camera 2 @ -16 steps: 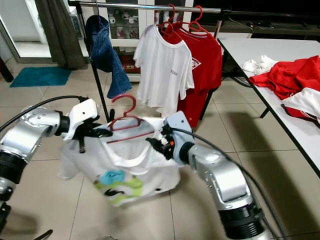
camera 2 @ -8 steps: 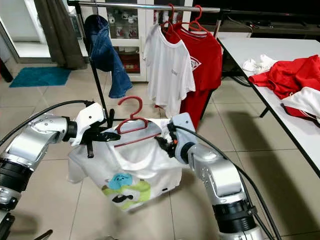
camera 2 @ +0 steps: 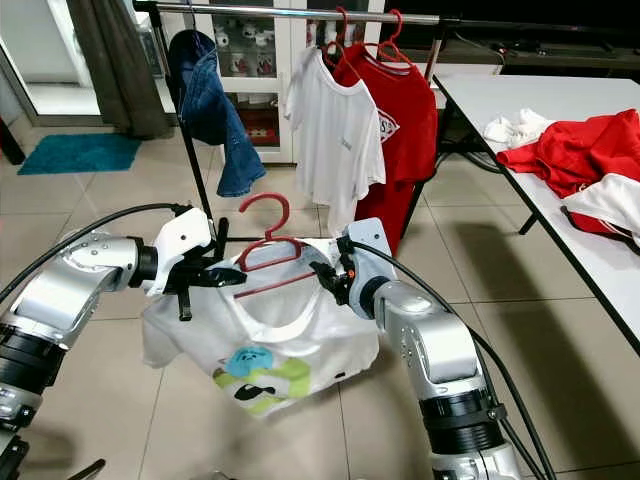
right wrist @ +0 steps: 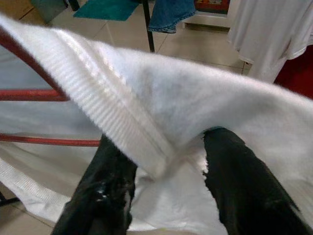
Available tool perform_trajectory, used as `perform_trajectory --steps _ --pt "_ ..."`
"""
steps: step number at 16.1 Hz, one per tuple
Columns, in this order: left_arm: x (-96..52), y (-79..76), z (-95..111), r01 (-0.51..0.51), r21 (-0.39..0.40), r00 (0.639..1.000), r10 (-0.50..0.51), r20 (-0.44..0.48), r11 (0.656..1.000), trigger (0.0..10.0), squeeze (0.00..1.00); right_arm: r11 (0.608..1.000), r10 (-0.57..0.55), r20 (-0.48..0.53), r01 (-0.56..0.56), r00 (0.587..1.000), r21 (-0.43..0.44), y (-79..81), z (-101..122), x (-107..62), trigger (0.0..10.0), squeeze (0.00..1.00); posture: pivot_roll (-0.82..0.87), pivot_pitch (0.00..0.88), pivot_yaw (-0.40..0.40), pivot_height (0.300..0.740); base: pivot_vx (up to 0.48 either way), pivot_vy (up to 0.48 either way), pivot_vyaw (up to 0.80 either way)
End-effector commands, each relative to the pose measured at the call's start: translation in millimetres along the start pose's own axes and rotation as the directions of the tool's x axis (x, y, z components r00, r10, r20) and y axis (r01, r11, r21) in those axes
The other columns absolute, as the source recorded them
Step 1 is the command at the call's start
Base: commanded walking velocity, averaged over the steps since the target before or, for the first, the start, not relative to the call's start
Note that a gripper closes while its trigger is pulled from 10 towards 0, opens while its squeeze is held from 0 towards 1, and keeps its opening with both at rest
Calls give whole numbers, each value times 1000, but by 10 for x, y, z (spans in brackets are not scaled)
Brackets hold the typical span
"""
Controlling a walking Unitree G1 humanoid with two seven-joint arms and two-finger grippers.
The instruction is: Hang hanger
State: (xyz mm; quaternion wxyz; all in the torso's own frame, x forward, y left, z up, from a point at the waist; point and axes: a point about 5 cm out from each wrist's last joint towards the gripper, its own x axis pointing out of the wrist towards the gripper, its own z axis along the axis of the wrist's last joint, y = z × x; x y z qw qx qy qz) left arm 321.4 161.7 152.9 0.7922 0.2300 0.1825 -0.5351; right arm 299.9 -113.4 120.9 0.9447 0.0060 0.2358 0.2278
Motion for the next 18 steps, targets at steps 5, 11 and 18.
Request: perform_trajectory --steps 5,11,18 --pt "-43 17 83 -15 25 1000 15 18 1000 0 0 1000 5 31 -5 999 0 -31 53 10 0 0 -116 0 -6 740 0 0 0" --pt "-88 38 60 -23 33 1000 23 -2 999 0 0 1000 1 28 -1 1000 3 -51 36 9 0 0 -116 0 -4 740 0 0 0" --pt "-123 69 -18 -34 65 996 39 -80 997 0 0 996 -48 20 49 999 -69 -176 68 -18 0 0 -113 0 -2 740 0 0 0"
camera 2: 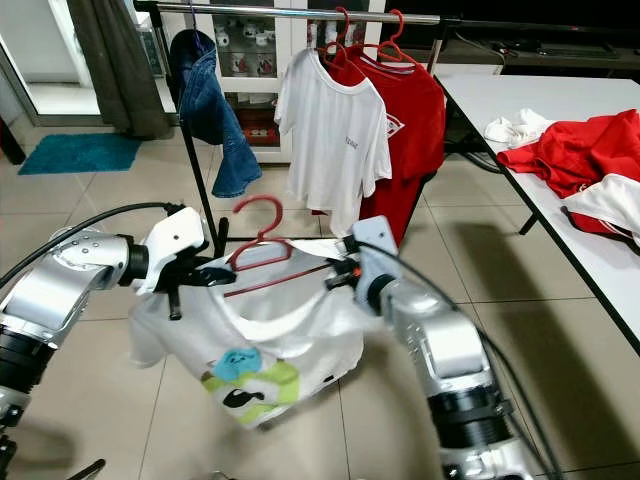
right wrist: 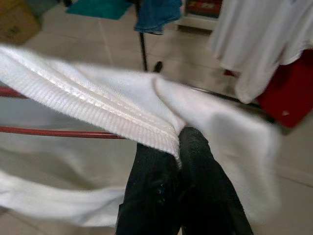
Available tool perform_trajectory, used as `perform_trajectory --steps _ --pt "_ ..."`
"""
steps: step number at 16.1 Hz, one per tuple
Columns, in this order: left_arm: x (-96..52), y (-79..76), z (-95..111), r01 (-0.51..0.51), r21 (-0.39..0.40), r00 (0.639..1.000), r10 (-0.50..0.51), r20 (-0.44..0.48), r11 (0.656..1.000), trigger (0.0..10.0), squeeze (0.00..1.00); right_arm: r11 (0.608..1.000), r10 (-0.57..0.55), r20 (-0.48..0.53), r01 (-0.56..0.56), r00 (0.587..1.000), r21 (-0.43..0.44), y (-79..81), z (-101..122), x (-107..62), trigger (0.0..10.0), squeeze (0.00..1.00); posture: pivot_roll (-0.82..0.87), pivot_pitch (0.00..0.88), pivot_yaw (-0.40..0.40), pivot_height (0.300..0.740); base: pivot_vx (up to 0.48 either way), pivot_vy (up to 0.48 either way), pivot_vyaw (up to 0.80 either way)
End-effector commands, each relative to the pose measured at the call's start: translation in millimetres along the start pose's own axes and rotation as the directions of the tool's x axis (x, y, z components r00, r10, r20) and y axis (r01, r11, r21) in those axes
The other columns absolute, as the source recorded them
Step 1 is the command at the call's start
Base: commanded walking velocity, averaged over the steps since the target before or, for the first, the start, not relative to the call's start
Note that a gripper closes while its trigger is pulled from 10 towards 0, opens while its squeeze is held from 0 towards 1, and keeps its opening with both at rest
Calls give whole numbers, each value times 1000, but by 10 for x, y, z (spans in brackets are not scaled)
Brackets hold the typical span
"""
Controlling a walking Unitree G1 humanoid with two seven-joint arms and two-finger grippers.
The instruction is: Hang hanger
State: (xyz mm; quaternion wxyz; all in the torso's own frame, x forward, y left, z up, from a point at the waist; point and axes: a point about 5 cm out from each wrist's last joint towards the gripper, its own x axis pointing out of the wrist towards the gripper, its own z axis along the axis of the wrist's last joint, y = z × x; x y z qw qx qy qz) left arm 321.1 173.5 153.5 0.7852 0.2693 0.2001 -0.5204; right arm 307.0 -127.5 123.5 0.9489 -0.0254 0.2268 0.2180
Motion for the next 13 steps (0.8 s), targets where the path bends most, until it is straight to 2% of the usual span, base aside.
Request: perform_trajectory --steps 1,3,5,7,8,10,13 --pt "-31 35 -4 -17 35 999 18 -36 999 0 0 1000 -22 17 22 1000 -16 -54 52 -12 0 0 -114 0 -1 740 0 0 0" --pt "-33 20 -138 -4 55 992 11 -129 998 0 0 997 -56 19 57 998 -53 -156 120 -64 0 0 -116 0 1 740 0 0 0" --pt "-29 5 -155 14 59 989 -6 -145 998 0 0 988 -81 -1 80 997 -135 -241 142 -107 0 0 -119 0 2 740 0 0 0" --pt "-5 -49 -129 73 65 987 -63 -145 995 0 0 982 -71 -19 66 997 -175 -240 141 -111 0 0 -118 0 2 740 0 0 0" --pt "8 -54 -127 76 69 987 -65 -148 995 0 0 981 -64 -25 58 998 -185 -226 139 -108 0 0 -118 0 2 740 0 0 0" --pt "75 -6 -121 39 94 986 -24 -163 995 0 0 976 -1 -52 -11 999 -217 -97 125 -94 0 0 -118 0 -1 740 0 0 0" --pt "137 17 -80 29 107 986 -11 -167 994 0 0 975 63 -54 -73 997 -208 35 139 -90 0 0 -118 0 2 740 0 0 0"
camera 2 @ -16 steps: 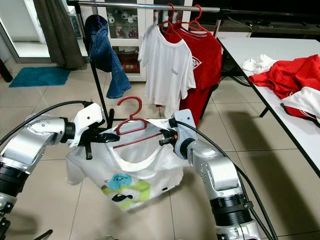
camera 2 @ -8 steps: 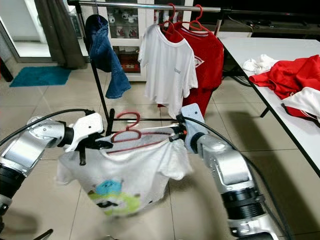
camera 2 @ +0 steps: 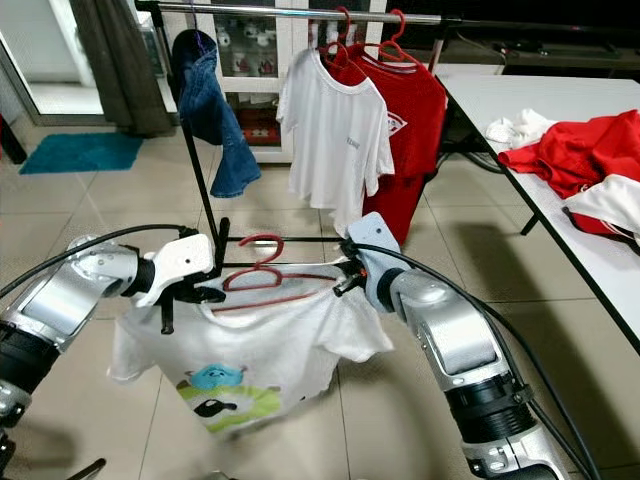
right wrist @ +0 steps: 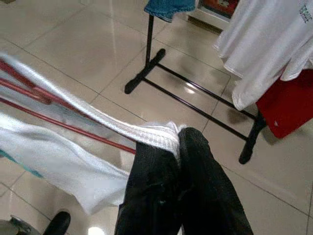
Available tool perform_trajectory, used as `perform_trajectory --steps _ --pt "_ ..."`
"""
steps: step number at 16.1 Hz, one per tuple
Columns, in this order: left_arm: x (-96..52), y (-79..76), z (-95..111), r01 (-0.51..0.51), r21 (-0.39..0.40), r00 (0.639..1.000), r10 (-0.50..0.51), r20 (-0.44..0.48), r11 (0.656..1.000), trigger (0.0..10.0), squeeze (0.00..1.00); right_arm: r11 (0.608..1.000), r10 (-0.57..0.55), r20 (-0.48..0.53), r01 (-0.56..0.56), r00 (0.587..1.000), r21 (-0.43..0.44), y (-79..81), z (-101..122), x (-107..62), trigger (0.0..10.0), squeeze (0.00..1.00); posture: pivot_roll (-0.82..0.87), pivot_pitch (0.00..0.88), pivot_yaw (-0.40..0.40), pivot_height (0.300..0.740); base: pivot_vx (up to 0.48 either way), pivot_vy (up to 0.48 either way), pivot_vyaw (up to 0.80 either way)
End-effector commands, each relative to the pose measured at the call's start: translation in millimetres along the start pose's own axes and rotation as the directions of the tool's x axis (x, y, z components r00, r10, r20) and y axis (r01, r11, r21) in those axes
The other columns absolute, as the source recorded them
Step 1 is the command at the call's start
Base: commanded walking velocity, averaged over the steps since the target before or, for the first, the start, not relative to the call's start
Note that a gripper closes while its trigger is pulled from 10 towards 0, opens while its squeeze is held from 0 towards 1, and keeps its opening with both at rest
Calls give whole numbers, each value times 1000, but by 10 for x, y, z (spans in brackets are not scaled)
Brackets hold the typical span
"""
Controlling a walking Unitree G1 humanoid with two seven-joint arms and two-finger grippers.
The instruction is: Hang hanger
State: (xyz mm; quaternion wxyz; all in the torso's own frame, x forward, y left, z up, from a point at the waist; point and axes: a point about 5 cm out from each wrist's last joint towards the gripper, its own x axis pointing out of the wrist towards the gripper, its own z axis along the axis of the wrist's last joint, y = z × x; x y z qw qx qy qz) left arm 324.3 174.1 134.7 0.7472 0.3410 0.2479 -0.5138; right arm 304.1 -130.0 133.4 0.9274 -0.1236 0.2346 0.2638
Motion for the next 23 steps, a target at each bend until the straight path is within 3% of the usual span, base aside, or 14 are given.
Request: perform_trajectory --steps 1,4,5,6,7,8,13,17,18,20,22,23 --pt "21 28 82 -5 31 1000 5 3 999 0 0 1000 25 23 -25 999 -1 48 80 -15 0 0 -118 0 2 740 0 0 0" --pt "104 1 152 11 43 1000 -12 23 999 0 0 997 70 33 -71 997 25 140 94 -7 0 0 -119 0 4 740 0 0 0" --pt "121 -9 166 21 45 999 -23 31 999 0 0 997 72 33 -73 997 14 157 98 -3 1725 0 -119 0 5 740 0 0 0" --pt "126 -10 168 23 46 999 -25 32 999 0 0 997 73 32 -73 997 9 161 99 -2 1725 0 -119 0 5 740 0 0 0" --pt "129 -4 166 20 46 999 -21 33 999 0 0 995 97 47 -97 994 4 192 114 -8 10000 0 -119 0 7 740 0 0 0" --pt "128 4 163 13 44 999 -15 31 999 0 0 994 107 54 -108 993 3 206 122 -14 10000 1000 -119 0 8 740 0 0 0" --pt "42 164 117 -81 25 997 81 18 996 0 0 978 205 3 -205 979 -24 292 48 -105 10000 1000 -119 0 11 740 0 0 0" --pt "2 205 121 -95 48 995 93 37 994 0 0 964 262 -4 -262 965 -53 352 23 -154 10000 1000 -120 0 14 740 0 0 0" --pt "-82 226 100 -66 104 996 60 61 992 0 0 969 236 52 -231 970 -89 245 104 -197 10000 1000 -121 0 19 740 0 0 0" --pt "-130 209 93 -28 127 995 15 96 991 0 0 970 211 164 -187 964 -154 121 274 -236 10000 1000 -121 0 22 740 0 0 0" --pt "-164 172 88 23 152 992 -41 121 988 0 0 946 266 242 -205 933 -252 113 428 -298 10000 1000 -123 0 24 740 0 0 0" --pt "-172 135 82 66 175 989 -88 122 982 0 0 918 337 215 -268 917 -293 166 428 -314 10000 612 -122 0 24 740 0 0 0"
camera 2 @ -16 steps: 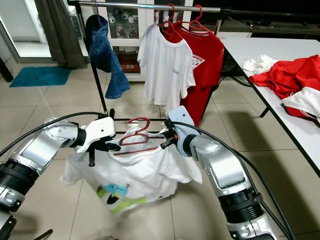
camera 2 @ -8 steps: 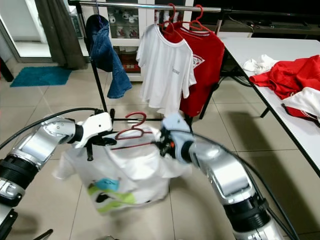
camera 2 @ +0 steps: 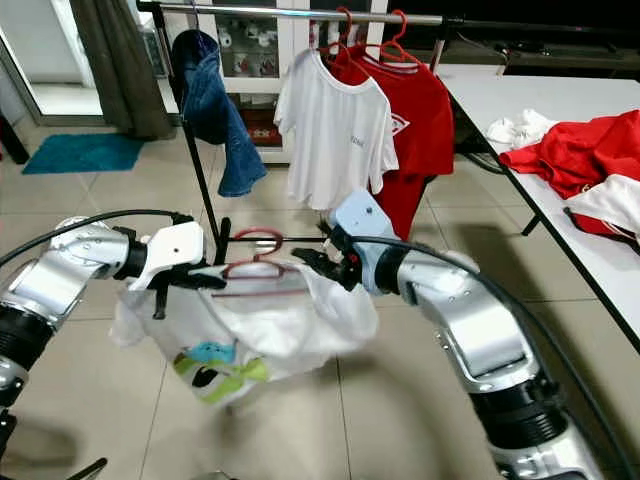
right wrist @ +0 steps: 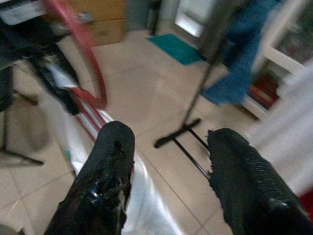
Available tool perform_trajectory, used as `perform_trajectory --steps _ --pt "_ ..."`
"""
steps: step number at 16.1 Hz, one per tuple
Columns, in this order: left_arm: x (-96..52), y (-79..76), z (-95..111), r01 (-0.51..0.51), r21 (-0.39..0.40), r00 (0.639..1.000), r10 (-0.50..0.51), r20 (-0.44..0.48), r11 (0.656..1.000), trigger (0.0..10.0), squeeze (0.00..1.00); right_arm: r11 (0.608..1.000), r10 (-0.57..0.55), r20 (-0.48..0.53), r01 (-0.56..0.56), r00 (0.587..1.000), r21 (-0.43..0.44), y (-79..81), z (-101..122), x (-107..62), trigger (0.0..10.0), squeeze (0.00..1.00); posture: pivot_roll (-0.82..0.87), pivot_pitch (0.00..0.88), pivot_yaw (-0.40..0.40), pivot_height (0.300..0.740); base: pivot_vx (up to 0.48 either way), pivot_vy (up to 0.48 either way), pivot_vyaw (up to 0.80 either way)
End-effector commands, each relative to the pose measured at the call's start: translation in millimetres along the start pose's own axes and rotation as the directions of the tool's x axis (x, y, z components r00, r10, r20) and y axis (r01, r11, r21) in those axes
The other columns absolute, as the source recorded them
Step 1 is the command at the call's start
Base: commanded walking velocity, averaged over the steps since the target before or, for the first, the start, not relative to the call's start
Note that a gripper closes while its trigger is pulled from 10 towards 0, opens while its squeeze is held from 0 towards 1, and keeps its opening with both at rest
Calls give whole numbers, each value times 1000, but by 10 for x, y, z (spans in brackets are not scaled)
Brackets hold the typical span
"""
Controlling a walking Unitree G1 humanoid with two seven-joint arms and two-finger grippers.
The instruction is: Hang hanger
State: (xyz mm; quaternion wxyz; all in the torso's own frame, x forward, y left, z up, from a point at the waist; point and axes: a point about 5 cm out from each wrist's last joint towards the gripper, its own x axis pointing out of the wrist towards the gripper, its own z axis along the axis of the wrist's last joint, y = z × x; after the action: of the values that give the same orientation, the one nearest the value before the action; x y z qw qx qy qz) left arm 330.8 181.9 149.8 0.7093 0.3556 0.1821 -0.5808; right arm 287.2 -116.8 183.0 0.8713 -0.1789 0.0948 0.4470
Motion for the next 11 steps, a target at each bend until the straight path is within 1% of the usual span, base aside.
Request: perform_trajectory --steps 1,2,3,4,5,7,8,9,10,11 --pt "-30 -7 59 24 32 999 -25 37 999 0 0 996 82 -29 -83 996 -44 80 -24 18 10000 0 -120 0 18 740 0 0 0" --pt "-28 -9 89 35 36 997 -37 63 999 0 0 989 130 -52 -133 990 -69 131 -63 27 10000 0 -119 0 15 740 0 0 0" --pt "-29 -5 107 38 40 996 -41 79 998 0 0 984 153 -58 -158 986 -79 157 -79 33 10000 0 -118 0 13 740 0 0 0" --pt "-31 0 154 47 48 992 -52 113 998 0 0 971 213 -77 -220 974 -94 225 -116 46 10000 0 -117 0 9 740 0 0 0" --pt "-34 -6 203 62 60 987 -70 144 996 0 0 963 242 -98 -252 965 -98 264 -152 64 10000 0 -117 0 7 740 0 0 0" --pt "-41 -29 274 89 80 977 -102 186 993 0 0 966 235 -105 -244 966 -87 264 -165 106 10000 0 -117 0 7 740 0 0 0" --pt "-43 -40 305 99 87 973 -115 201 991 0 0 966 237 -98 -245 967 -80 269 -149 126 8627 0 -118 0 4 740 0 0 0" --pt "-43 -39 311 101 89 972 -117 202 991 0 0 963 250 -93 -258 964 -75 283 -143 131 4667 0 -118 0 4 740 0 0 0" --pt "-47 -28 310 96 86 973 -112 201 992 0 0 959 268 -90 -274 959 -70 302 -141 129 980 0 -118 0 4 740 0 0 0" --pt "-50 -12 304 89 82 975 -104 198 993 0 0 957 274 -91 -281 957 -72 308 -145 125 0 0 -118 0 1 740 0 0 0"
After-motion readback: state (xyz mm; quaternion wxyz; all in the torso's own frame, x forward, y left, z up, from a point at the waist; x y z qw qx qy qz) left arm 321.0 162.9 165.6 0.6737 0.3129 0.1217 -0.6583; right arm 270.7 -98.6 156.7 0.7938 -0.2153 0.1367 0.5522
